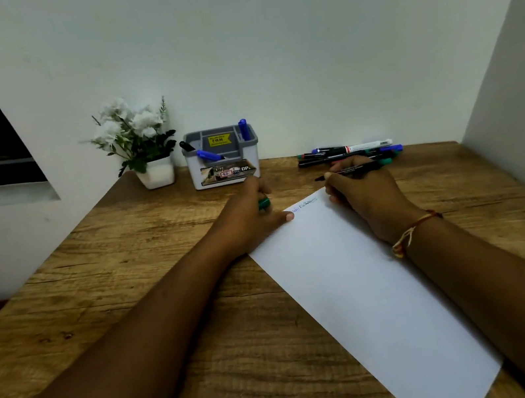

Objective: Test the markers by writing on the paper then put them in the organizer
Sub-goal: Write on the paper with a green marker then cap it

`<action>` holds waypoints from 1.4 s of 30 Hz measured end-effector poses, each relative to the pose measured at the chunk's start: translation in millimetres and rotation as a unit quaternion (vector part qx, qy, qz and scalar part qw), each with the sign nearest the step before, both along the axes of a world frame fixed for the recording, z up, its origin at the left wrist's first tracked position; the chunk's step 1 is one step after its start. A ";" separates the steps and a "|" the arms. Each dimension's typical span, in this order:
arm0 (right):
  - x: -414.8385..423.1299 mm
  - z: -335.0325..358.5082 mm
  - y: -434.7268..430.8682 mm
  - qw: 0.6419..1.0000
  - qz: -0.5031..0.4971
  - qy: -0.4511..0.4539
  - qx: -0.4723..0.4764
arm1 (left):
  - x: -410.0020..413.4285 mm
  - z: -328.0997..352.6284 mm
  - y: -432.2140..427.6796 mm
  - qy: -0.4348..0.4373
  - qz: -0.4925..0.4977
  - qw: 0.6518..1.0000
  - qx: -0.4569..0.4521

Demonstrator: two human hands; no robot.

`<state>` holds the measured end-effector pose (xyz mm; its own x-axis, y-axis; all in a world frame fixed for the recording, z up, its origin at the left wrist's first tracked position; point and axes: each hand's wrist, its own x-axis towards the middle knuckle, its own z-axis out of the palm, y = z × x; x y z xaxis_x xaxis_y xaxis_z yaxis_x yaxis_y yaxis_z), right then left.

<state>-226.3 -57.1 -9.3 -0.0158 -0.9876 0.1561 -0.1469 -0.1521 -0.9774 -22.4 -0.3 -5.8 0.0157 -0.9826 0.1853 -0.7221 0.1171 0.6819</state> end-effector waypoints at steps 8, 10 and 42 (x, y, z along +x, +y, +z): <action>5.3 18.2 20.9 0.992 0.041 -0.117 -0.007 | 2.5 2.3 -1.0 0.173 0.002 0.982 -0.079; 4.2 20.3 27.2 0.992 0.052 -0.107 -0.034 | 1.6 4.2 -1.4 0.231 0.002 0.969 -0.082; 18.8 22.2 66.2 0.863 0.205 0.195 -0.419 | -4.0 22.3 9.6 0.549 0.077 0.831 0.049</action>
